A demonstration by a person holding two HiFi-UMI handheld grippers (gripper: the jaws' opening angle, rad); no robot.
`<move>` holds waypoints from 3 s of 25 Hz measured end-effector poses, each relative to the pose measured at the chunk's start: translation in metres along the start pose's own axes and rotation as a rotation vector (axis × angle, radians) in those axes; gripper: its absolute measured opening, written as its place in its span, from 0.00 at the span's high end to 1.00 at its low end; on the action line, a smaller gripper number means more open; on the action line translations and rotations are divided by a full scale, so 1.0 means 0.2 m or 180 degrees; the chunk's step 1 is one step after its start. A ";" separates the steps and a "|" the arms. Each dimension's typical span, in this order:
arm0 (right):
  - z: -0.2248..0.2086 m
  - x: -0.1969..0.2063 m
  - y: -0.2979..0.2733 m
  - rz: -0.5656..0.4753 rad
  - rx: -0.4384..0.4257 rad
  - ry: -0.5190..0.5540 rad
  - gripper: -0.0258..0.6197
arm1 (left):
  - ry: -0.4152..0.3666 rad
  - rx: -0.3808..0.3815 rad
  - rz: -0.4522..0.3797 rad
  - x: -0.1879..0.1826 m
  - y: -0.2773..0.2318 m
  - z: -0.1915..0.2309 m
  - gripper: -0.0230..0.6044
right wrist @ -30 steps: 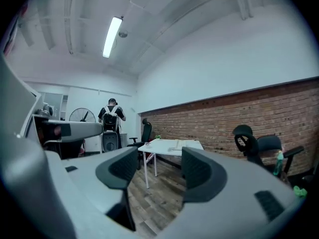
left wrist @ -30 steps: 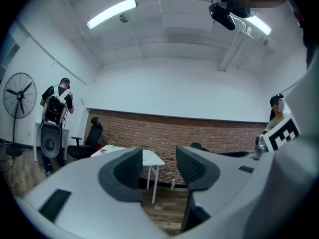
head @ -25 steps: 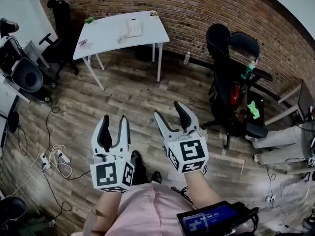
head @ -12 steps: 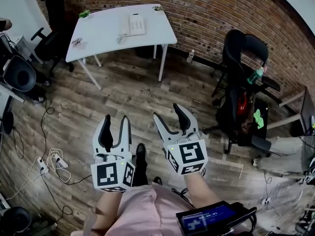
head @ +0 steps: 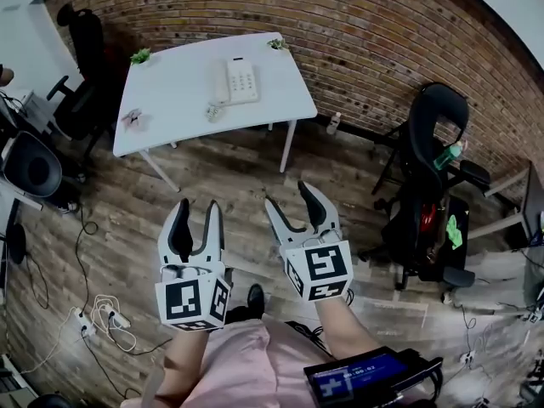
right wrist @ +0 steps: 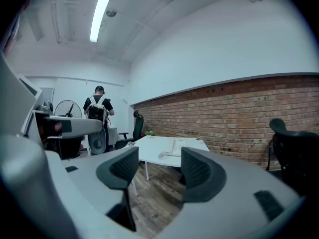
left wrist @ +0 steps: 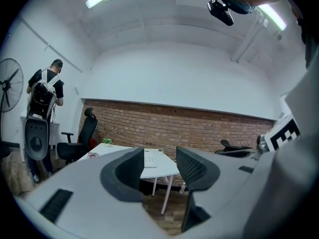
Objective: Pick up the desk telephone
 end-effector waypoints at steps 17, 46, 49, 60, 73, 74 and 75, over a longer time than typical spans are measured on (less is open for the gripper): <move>-0.22 -0.01 -0.45 -0.0006 0.0071 -0.0032 0.54 | 0.0036 0.0109 0.0163 0.13 -0.53 0.10 0.64; -1.09 -0.06 -1.81 0.0124 -0.0283 -0.0141 0.54 | -0.0202 -0.0175 0.0325 0.25 -2.01 0.17 0.63; -1.11 -0.09 -1.88 0.0077 -0.0301 -0.0114 0.54 | -0.0204 -0.0220 0.0288 0.24 -2.07 0.21 0.63; -1.12 -0.06 -2.14 0.0194 -0.0334 -0.0010 0.54 | -0.0108 -0.0292 0.0386 0.33 -2.29 0.39 0.62; -1.12 0.28 -2.62 0.0884 -0.0433 -0.0203 0.51 | 0.0313 -0.0308 0.1058 0.74 -2.66 0.73 0.52; -1.12 0.31 -2.66 0.0938 -0.0451 -0.0253 0.50 | 0.0405 -0.0310 0.1131 0.78 -2.69 0.75 0.51; -1.12 0.35 -2.69 0.0992 -0.0472 -0.0307 0.48 | 0.0502 -0.0309 0.1207 0.82 -2.71 0.77 0.50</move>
Point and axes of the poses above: the fingertips, and each gripper's own axes: y backward along the fingers, z to its left, x out of its underside, the point moved 8 cm from there along y, backward along the fingers, and after that the axes turned 9 degrees about -z, right-handed, at the moved point
